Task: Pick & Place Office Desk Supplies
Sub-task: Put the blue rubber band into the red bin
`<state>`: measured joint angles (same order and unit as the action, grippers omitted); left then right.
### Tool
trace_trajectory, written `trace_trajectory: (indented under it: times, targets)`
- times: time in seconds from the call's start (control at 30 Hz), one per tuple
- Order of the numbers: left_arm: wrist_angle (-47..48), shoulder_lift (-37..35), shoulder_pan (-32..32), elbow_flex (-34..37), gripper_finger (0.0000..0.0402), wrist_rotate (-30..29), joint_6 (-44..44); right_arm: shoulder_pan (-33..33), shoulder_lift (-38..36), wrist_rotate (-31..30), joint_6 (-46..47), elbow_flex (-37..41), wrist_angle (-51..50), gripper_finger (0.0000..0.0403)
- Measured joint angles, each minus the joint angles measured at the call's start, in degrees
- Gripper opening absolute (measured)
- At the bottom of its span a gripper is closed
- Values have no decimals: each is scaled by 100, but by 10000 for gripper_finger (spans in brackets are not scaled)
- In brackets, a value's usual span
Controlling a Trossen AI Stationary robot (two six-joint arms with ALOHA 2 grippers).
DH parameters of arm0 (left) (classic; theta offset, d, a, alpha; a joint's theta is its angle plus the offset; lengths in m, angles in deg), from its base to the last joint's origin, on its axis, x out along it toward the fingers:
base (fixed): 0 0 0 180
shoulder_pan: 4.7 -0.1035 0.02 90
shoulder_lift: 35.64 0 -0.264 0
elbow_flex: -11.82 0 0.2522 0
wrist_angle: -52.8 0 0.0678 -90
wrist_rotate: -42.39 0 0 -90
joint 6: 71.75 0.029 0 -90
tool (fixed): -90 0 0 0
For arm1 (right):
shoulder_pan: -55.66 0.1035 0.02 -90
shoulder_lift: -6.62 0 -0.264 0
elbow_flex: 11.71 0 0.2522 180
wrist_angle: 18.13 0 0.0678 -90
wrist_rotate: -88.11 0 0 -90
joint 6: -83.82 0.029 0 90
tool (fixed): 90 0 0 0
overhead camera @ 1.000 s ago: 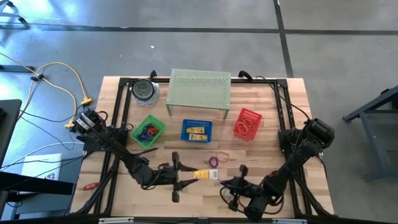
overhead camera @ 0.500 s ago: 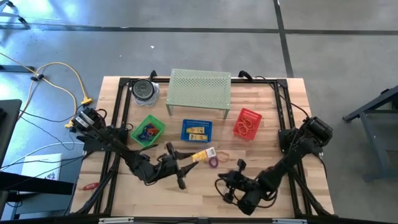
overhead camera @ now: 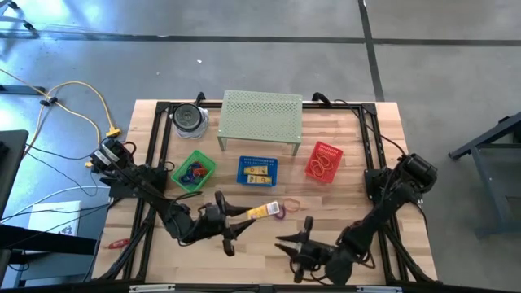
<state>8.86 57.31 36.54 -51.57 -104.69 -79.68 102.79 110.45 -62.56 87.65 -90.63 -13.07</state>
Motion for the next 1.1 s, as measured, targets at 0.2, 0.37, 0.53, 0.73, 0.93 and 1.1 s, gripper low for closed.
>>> trace_trajectory:
  times: [0.2,0.37,0.53,0.73,0.93,1.1]
  targets:
    - [0,0,1,0,155,189,-154,-168,-2,59,-1200,-2,545,185]
    - [-17,0,-1,0,155,186,-292,-404,3,-143,-1462,-2,367,243]
    - [-20,0,-15,0,155,184,-548,-715,33,-194,-1748,-2,358,246]
    - [-22,0,-28,0,155,78,-603,-982,33,105,-1759,-2,416,229]
    - [-22,0,-25,0,155,-34,-607,-1136,33,568,-1761,-2,416,216]
    - [-22,0,-25,-2,155,-35,-650,-1246,33,548,-1762,-2,445,207]
